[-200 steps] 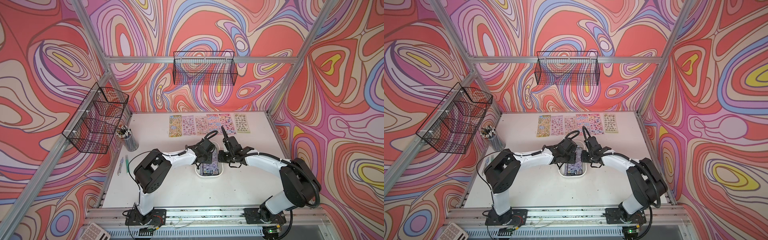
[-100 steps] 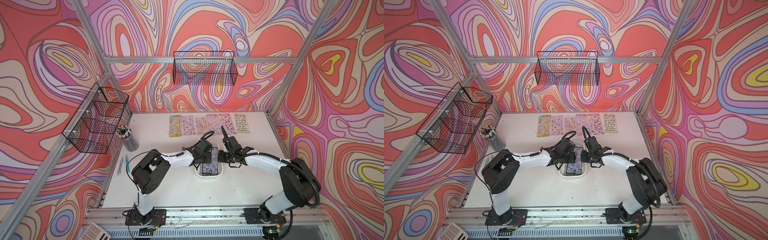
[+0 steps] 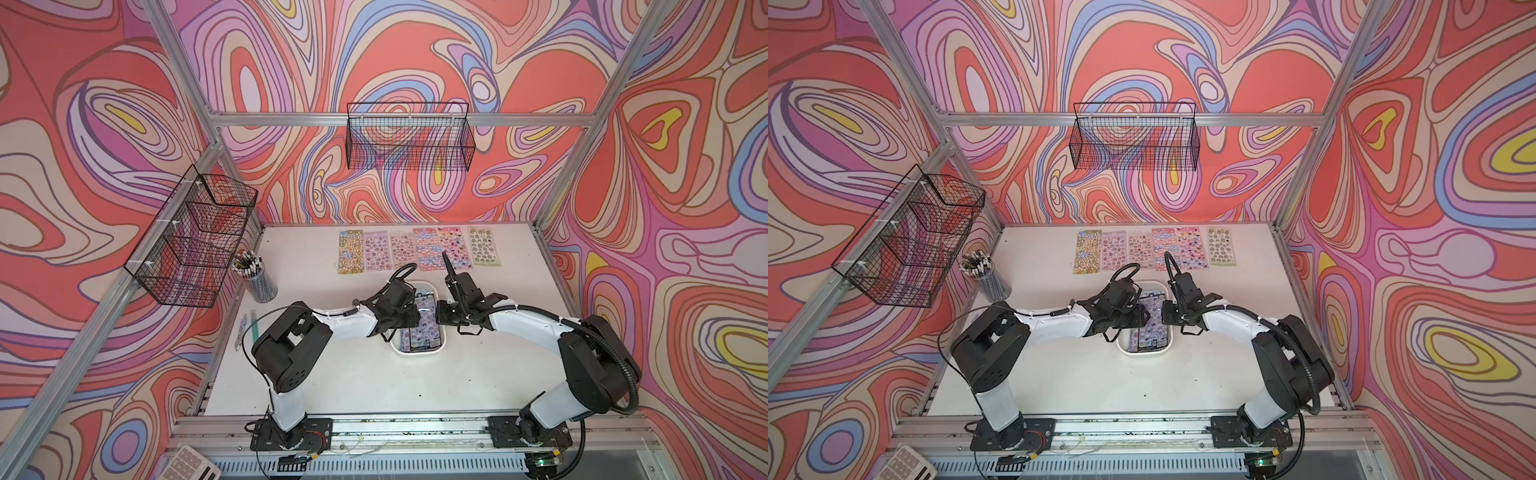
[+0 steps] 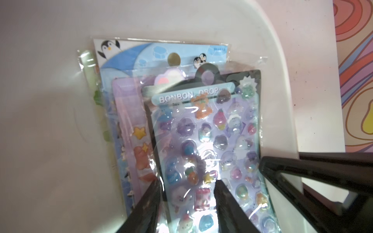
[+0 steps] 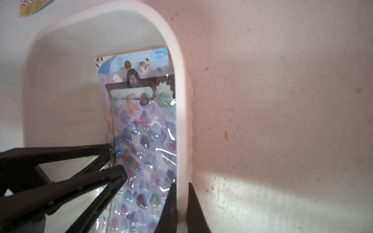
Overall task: Take the stickers out of the storage box
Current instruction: Pick up the sticker from the storage box.
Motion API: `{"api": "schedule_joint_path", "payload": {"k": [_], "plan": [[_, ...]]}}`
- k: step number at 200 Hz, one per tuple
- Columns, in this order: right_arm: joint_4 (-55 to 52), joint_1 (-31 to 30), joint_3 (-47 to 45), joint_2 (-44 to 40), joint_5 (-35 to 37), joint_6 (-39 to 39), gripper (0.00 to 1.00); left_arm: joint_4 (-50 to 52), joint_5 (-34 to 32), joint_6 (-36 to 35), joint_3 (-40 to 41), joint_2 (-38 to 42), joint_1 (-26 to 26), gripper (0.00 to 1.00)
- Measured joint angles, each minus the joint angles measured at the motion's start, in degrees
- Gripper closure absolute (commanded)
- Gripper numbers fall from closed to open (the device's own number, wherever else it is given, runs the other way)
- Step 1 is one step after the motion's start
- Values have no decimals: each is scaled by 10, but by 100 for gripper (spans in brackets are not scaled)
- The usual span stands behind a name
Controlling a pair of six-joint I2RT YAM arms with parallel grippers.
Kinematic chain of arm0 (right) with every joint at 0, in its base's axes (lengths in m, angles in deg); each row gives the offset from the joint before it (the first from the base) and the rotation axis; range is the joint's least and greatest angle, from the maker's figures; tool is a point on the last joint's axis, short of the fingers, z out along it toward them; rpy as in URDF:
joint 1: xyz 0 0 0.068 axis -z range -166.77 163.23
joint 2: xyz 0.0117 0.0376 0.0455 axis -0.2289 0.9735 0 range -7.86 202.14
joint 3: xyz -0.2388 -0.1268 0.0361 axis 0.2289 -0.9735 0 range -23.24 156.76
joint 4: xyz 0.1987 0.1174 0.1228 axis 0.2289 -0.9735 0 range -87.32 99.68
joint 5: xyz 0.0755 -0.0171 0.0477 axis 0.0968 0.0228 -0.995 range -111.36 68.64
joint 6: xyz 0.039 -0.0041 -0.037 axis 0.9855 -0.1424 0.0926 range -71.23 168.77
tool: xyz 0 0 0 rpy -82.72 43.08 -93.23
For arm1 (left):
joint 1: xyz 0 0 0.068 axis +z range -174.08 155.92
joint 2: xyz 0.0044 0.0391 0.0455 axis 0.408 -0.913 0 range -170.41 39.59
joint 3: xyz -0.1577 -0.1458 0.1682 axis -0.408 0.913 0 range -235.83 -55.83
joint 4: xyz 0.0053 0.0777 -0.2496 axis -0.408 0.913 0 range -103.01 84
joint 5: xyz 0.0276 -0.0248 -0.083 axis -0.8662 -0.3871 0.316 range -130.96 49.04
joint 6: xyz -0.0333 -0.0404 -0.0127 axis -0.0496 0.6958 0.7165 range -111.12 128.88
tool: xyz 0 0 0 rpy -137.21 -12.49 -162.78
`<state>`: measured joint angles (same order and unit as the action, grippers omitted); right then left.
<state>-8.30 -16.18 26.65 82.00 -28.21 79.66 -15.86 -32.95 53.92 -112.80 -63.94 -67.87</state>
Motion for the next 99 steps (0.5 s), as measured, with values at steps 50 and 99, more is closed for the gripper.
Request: {"api": "schedule_joint_path", "payload": {"k": [50, 99], "plan": [[0, 0, 0, 0, 0, -2, 100, -19, 8, 23, 33, 41, 4, 56], [4, 0, 0, 4, 0, -2, 100, -48, 11, 42, 52, 76, 11, 56]]}}
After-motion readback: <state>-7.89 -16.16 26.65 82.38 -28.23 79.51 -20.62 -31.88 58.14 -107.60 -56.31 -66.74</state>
